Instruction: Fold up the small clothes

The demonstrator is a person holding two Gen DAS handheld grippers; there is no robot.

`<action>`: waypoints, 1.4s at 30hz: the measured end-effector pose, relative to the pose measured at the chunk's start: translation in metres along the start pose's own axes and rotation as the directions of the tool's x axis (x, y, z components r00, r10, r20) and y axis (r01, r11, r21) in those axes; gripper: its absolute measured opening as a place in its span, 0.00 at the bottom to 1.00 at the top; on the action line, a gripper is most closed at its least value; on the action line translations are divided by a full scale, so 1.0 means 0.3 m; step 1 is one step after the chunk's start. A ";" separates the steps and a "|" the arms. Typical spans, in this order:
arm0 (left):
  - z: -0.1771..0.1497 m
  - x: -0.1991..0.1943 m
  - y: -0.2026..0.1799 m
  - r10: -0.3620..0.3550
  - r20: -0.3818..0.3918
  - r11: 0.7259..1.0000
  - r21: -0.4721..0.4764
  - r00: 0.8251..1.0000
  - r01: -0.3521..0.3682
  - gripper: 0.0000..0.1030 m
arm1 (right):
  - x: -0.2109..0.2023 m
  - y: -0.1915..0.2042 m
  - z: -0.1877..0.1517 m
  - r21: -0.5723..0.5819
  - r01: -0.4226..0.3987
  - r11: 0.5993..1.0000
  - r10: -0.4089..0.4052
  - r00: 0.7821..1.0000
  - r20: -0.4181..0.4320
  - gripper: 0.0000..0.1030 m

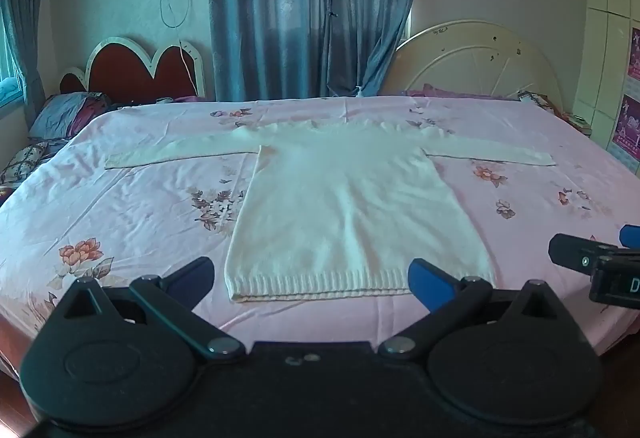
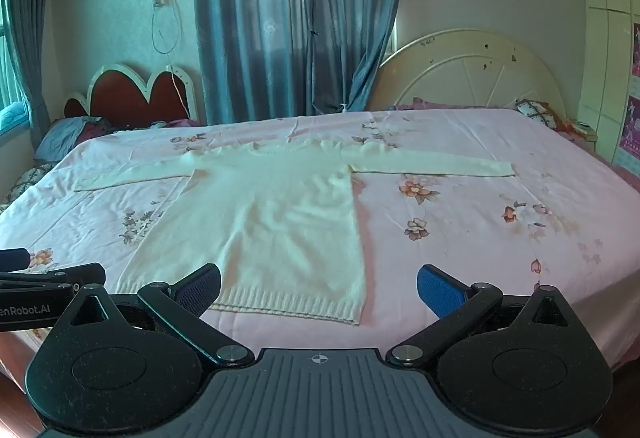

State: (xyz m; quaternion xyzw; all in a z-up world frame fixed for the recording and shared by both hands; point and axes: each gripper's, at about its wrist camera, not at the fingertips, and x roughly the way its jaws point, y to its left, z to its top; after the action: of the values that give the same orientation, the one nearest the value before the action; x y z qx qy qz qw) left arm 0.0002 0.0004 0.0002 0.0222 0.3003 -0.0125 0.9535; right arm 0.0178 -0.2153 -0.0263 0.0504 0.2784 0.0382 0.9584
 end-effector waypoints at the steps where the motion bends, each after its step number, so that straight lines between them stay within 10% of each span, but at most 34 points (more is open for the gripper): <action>1: 0.000 0.000 0.000 0.001 0.001 1.000 0.000 1.000 -0.001 1.00 | -0.002 0.000 0.000 0.000 0.002 1.000 -0.002 1.000 0.007 1.00; 42: 0.014 -0.016 0.004 0.009 0.011 1.000 0.009 1.000 -0.009 1.00 | -0.022 -0.003 0.009 -0.010 0.001 1.000 -0.001 1.000 0.013 1.00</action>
State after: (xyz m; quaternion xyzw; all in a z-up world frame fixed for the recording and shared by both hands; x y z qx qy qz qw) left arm -0.0013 0.0015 0.0066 0.0277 0.2951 -0.0097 0.9550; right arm 0.0136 -0.2172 -0.0207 0.0455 0.2722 0.0389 0.9604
